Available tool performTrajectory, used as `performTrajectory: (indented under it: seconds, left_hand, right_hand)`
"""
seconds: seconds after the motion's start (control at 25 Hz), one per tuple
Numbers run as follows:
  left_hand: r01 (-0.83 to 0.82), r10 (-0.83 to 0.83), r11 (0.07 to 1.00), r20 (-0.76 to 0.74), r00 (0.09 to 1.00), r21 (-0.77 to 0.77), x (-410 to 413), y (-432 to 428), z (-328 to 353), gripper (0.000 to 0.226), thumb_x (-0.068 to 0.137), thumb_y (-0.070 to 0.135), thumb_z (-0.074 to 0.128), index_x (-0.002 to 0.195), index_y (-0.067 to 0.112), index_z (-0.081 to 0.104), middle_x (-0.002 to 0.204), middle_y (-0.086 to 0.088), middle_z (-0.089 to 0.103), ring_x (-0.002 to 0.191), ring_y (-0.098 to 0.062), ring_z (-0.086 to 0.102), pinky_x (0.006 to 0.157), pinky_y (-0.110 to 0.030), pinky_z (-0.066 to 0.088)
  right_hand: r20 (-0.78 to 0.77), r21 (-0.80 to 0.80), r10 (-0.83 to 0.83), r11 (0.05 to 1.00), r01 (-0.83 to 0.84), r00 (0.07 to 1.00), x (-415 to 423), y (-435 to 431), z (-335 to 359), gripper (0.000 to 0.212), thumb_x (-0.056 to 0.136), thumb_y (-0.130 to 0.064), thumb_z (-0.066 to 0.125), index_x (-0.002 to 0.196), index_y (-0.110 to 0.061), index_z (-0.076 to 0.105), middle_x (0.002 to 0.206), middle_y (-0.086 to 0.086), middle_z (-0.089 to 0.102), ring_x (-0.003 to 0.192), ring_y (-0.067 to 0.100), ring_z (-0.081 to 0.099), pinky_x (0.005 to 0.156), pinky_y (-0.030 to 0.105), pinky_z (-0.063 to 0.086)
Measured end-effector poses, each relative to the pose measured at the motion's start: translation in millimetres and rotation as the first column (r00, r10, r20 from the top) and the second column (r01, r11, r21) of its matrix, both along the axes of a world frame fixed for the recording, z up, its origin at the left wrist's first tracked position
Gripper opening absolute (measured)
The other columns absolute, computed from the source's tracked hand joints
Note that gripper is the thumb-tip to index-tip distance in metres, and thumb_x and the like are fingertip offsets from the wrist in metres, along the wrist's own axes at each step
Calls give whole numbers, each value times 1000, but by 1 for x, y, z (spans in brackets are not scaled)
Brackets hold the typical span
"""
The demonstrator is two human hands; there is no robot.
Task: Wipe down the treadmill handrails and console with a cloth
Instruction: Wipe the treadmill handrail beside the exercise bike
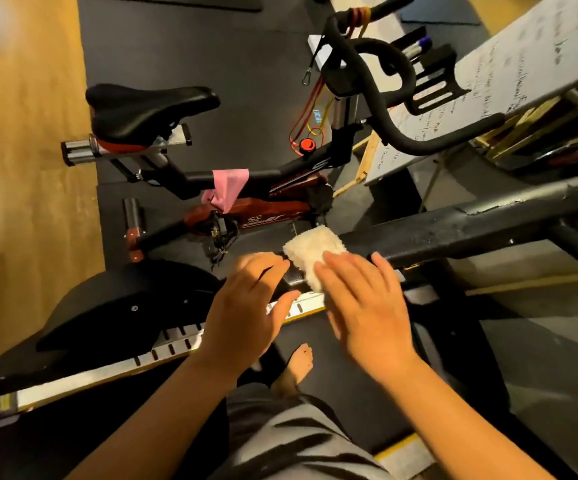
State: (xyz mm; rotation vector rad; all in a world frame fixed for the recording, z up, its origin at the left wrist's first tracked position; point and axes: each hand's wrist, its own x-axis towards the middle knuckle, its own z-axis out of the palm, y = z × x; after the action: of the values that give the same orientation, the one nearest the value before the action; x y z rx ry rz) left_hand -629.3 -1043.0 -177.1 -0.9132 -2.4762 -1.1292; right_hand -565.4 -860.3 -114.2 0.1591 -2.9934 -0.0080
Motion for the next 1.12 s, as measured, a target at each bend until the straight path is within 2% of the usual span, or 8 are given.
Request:
performTrajectory:
  seconds: [0.16, 0.24, 0.44, 0.52, 0.72, 0.84, 1.0, 1.12]
  left_hand:
    - [9, -8, 999, -13, 1000, 51, 2, 0, -3, 46, 87, 25, 69, 124, 2, 55, 123, -6, 50, 117, -24, 53, 106, -26, 40]
    - [-2, 1, 998, 18, 1000, 67, 4, 0, -3, 45, 87, 24, 68, 124, 3, 53, 122, -4, 49, 115, -22, 52, 106, -22, 39]
    - [-123, 111, 988, 127, 986, 90, 9, -2, 2, 36, 80, 20, 73, 110, 9, 57, 110, 0, 54, 98, -16, 55, 86, -18, 44]
    - [-151, 136, 984, 152, 979, 96, 12, -6, 1, 33, 85, 27, 69, 111, 9, 61, 109, 1, 58, 98, -16, 58, 84, -22, 48]
    - [-195, 165, 973, 211, 963, 127, 18, -3, -1, 25, 86, 24, 73, 106, 8, 72, 109, 0, 69, 102, -14, 61, 96, -20, 46]
    - [-214, 182, 961, 183, 966, 177, 16, -1, -4, 20, 83, 15, 76, 99, 4, 75, 105, -5, 72, 98, -18, 64, 98, -21, 44]
    - [-192, 154, 963, 201, 967, 187, 14, -2, -5, 16, 79, 5, 78, 94, 2, 76, 102, -8, 73, 98, -18, 64, 99, -20, 43]
    - [-187, 129, 958, 255, 958, 218, 12, -4, -5, 25, 80, 18, 80, 101, 5, 75, 105, -4, 72, 98, -18, 66, 95, -23, 48]
  right_hand:
    - [27, 11, -310, 951, 310, 950, -3, 82, 33, 48, 83, -24, 40, 125, -8, 58, 133, 9, 56, 123, 30, 46, 111, 48, 29]
    - [51, -56, -257, 964, 259, 965, -13, 53, 31, 46, 84, -20, 40, 125, -6, 57, 132, 9, 56, 123, 31, 44, 110, 45, 33]
    - [190, -126, 158, 983, -135, 969, -24, -36, 16, 41, 94, -24, 45, 131, -10, 57, 136, 4, 56, 128, 27, 46, 110, 44, 33]
    - [210, -67, 124, 991, -113, 970, -33, 1, 23, 40, 96, -27, 44, 130, -12, 59, 135, 2, 57, 127, 23, 48, 110, 44, 33]
    - [213, 8, -169, 985, 171, 962, -41, 51, 43, 40, 95, -25, 40, 125, -10, 60, 129, 5, 60, 124, 25, 48, 113, 38, 31]
    - [298, -17, -69, 997, 78, 952, -66, -15, 28, 33, 94, -25, 41, 120, -17, 61, 119, -2, 63, 118, 20, 52, 112, 39, 29]
    - [467, -138, 168, 984, -116, 868, -89, -41, 24, 39, 98, -35, 34, 122, -23, 61, 121, -8, 65, 116, 13, 56, 105, 36, 40]
    - [596, 13, -29, 1000, 26, 803, -105, 0, 47, 40, 99, -44, 28, 121, -34, 60, 120, -7, 65, 115, 18, 58, 88, 33, 47]
